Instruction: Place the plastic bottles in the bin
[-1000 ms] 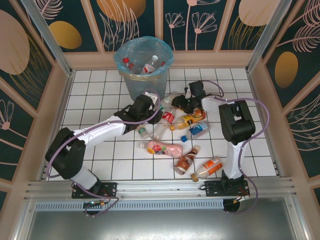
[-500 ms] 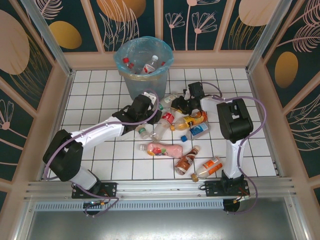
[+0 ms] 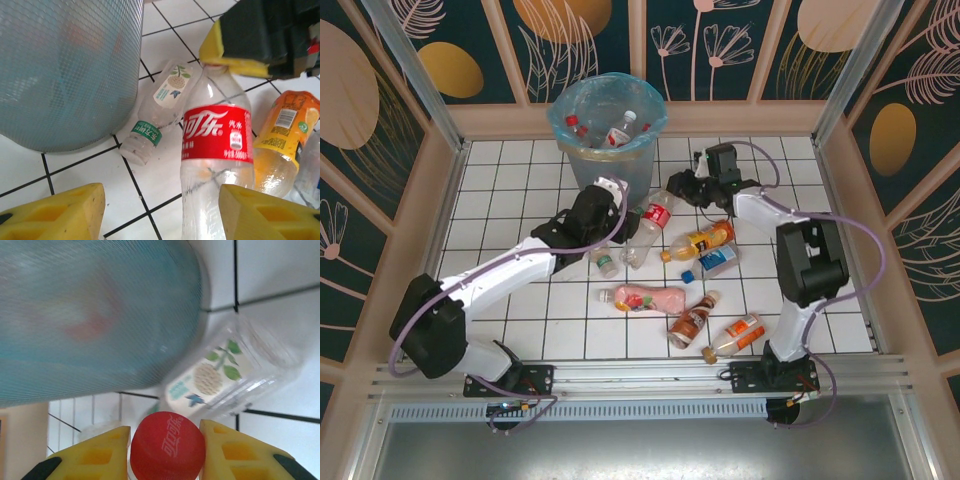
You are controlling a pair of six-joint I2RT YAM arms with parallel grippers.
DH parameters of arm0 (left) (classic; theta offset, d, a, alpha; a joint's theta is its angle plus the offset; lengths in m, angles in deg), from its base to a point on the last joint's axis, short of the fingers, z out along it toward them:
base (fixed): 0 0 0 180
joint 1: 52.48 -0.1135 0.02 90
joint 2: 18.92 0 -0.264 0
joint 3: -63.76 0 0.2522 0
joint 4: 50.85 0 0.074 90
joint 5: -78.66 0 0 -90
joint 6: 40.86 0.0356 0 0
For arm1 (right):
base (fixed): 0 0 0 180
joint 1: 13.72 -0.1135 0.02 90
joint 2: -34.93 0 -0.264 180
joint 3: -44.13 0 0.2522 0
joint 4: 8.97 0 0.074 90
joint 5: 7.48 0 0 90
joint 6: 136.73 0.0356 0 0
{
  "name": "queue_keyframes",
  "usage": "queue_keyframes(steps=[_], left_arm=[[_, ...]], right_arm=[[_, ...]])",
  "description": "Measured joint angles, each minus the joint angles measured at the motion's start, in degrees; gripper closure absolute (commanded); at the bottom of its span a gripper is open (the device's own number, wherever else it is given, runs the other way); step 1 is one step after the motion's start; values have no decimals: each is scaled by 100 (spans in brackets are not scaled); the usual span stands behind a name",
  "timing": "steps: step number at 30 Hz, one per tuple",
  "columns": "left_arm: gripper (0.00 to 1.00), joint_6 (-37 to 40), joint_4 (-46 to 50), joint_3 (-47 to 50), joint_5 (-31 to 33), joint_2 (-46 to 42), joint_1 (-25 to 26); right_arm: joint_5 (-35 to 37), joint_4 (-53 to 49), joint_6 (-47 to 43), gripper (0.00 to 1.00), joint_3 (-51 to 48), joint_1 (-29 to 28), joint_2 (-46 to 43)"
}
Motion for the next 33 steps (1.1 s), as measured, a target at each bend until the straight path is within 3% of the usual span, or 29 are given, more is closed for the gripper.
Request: queue_keyframes(steps=[3, 9, 19, 26, 33], left_arm=[[38, -2, 11, 0, 0, -225, 0], [38, -4, 76, -50, -9, -872, 0], [40, -144, 452, -1416, 192, -1311, 0], [43, 258, 796, -2702, 1303, -1150, -13], [44, 627, 999, -3917, 1799, -549, -549]], right_arm=[[236, 57, -24, 81, -26, -48, -442], [782, 48, -223, 100, -249, -273, -1349], [1873, -46, -1047, 100, -31, -1154, -2850], [2535, -118, -1884, 100, 1515, -1908, -2697], [3316, 26, -2612, 100, 3370, -1947, -1679]])
